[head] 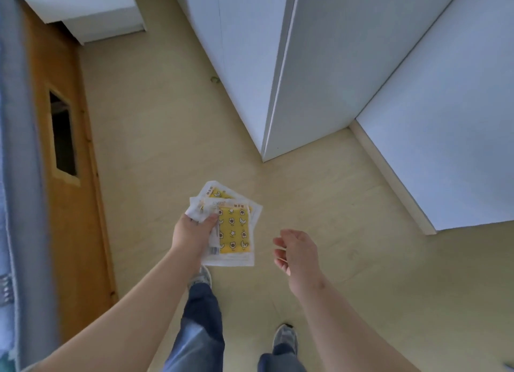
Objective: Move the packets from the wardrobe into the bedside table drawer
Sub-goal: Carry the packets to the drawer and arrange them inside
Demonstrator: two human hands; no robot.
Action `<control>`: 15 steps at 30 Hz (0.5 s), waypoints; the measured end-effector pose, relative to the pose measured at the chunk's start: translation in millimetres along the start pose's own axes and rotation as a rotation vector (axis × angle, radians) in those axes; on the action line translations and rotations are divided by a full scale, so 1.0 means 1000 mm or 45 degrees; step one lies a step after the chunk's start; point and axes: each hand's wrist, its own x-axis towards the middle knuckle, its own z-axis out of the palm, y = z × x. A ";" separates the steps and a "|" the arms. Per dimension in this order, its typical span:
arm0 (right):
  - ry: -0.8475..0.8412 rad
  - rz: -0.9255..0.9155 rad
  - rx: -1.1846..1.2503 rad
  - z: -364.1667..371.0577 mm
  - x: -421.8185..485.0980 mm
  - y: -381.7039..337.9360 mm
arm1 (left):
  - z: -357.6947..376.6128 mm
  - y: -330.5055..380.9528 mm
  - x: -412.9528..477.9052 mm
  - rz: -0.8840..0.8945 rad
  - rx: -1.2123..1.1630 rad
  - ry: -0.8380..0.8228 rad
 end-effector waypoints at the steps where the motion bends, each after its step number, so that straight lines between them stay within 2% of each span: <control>1: 0.010 0.030 -0.028 0.013 0.013 0.003 | -0.005 0.000 0.016 -0.015 0.030 0.013; 7: 0.054 0.141 -0.254 0.076 0.107 0.030 | -0.004 -0.021 0.128 -0.097 0.120 0.054; 11: 0.098 0.085 -0.418 0.104 0.206 0.060 | 0.022 -0.062 0.219 -0.148 0.076 0.060; 15: 0.145 0.028 -0.609 0.127 0.311 0.106 | 0.048 -0.117 0.319 -0.204 -0.034 0.156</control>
